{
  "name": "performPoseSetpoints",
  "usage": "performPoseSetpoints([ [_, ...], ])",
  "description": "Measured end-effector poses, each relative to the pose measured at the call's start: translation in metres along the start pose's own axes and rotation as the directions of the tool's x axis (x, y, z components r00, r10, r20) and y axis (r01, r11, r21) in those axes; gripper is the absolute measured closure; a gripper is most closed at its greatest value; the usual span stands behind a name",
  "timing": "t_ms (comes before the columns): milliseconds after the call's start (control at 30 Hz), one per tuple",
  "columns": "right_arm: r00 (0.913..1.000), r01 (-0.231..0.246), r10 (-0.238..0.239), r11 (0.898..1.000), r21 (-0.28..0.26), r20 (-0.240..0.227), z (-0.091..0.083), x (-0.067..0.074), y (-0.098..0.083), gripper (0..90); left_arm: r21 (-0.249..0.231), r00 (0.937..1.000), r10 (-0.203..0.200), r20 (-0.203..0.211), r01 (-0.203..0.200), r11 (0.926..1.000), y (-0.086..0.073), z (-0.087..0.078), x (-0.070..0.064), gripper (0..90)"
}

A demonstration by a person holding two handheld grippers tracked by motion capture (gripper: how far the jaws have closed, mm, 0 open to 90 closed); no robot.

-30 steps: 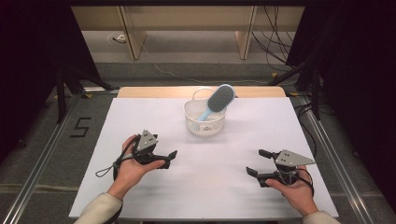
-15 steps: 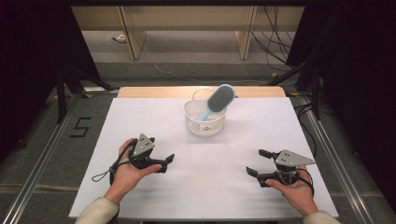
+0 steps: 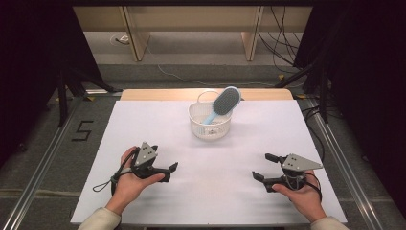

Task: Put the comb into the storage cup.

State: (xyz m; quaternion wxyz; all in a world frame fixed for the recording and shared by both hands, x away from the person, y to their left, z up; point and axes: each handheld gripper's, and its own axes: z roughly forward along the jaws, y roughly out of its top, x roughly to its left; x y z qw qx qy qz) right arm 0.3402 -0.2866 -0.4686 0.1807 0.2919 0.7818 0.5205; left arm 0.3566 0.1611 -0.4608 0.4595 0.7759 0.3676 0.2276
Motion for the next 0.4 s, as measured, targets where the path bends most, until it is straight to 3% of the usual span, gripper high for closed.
performPoseSetpoints([
  [400, 1.0, -0.002, 0.002, 1.0, -0.001, 0.001, -0.0003, -0.0009, -0.0003, 16.4, 0.002, 0.9999, 0.007, 0.008, -0.007, 1.0, -0.0007, 0.0018, -0.0009, 4.6],
])
